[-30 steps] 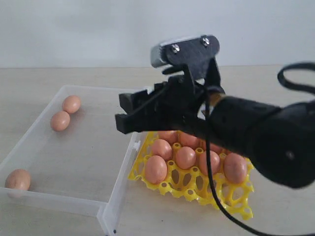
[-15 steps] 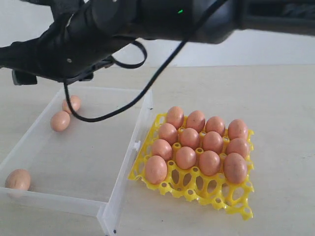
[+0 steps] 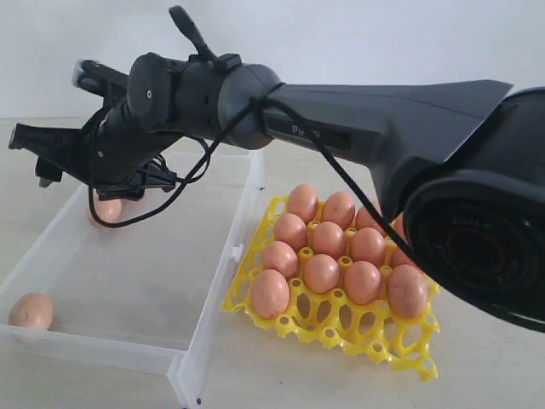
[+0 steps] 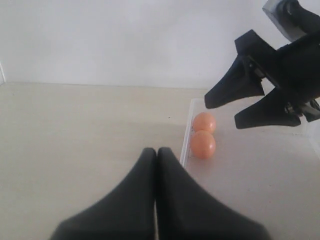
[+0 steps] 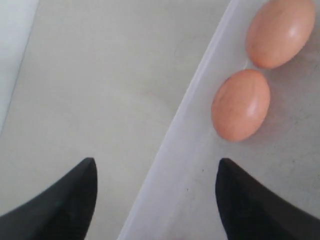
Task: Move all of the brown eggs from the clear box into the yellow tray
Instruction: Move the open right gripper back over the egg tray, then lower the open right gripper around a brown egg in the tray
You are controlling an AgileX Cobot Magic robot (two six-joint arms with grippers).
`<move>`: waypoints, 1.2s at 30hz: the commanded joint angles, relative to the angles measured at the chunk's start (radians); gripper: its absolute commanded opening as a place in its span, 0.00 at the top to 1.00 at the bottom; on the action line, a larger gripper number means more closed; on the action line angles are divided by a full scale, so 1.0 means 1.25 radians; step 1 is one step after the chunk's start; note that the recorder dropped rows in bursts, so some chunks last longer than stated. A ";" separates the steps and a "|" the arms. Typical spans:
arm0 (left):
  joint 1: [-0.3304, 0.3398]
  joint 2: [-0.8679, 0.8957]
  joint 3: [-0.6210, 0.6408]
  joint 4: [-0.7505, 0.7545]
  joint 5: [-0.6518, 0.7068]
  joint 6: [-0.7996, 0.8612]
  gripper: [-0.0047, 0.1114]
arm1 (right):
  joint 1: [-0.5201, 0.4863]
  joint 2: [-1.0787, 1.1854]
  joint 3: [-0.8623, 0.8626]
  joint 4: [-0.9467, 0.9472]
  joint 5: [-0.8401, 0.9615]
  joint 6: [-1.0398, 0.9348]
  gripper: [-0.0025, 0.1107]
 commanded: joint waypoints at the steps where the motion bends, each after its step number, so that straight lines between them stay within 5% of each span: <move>1: 0.001 0.002 -0.003 -0.004 0.000 0.000 1.00 | -0.025 -0.003 -0.010 -0.069 -0.047 0.057 0.41; 10: 0.001 0.002 -0.003 -0.004 0.000 0.000 1.00 | -0.031 0.026 -0.013 -0.073 -0.072 0.057 0.28; 25: 0.001 0.002 -0.003 -0.004 0.000 0.000 1.00 | -0.031 0.077 -0.011 -0.044 -0.118 0.056 0.28; 36: 0.001 0.002 -0.003 -0.004 0.000 0.000 1.00 | -0.031 0.079 -0.011 -0.044 -0.078 0.042 0.42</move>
